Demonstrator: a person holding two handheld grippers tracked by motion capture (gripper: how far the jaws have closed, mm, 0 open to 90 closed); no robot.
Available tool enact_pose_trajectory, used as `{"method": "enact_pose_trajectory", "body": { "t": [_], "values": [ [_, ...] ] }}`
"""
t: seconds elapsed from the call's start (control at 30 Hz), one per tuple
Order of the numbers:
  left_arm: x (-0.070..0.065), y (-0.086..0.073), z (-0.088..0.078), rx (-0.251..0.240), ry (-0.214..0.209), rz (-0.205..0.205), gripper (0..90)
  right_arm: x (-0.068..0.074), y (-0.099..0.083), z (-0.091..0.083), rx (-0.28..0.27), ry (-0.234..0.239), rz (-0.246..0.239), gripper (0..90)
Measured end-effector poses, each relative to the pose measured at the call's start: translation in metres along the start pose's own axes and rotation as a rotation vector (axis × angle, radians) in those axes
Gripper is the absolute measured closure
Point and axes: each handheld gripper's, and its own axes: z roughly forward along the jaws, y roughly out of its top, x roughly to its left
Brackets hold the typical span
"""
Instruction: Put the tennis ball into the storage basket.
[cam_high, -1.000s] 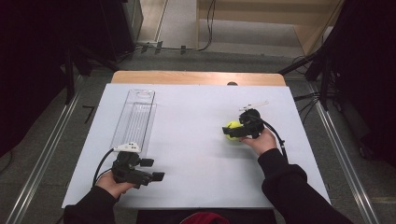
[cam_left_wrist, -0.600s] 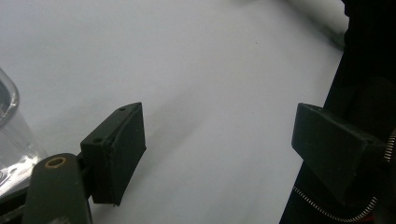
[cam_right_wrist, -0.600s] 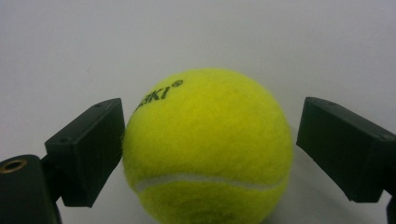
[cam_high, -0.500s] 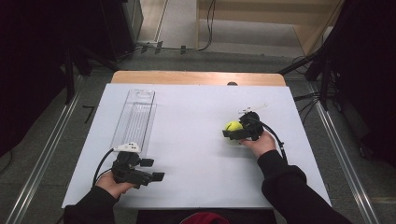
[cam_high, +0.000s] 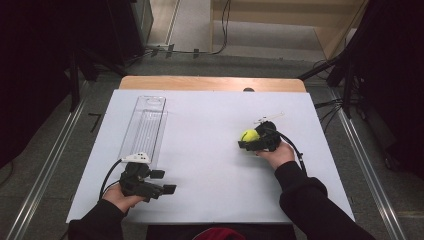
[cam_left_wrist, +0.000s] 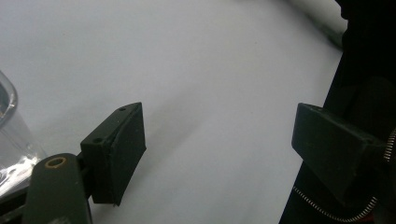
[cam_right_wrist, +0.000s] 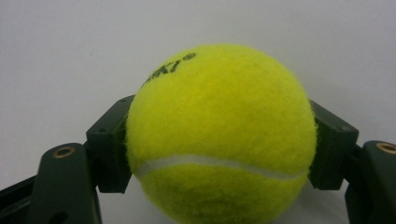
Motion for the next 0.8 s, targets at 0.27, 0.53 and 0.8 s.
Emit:
{"method": "enact_pose_trajectory", "body": {
  "t": [0.27, 0.53, 0.8],
  "values": [
    [-0.0001, 0.0001, 0.0001, 0.001, 0.001, 0.002, 17.8, -0.001, 0.0006, -0.0011, 0.007, 0.007, 0.005, 22.9],
    [0.0, 0.0002, 0.0002, 0.0, -0.003, 0.003, 17.8, -0.0033, 0.0018, -0.0052, -0.003, 0.009, 0.017, 23.0],
    [0.0, 0.0003, 0.0002, 0.0, -0.002, 0.002, 17.8, -0.0031, 0.0029, -0.0098, -0.021, 0.006, 0.009, 22.9]
  ]
}}
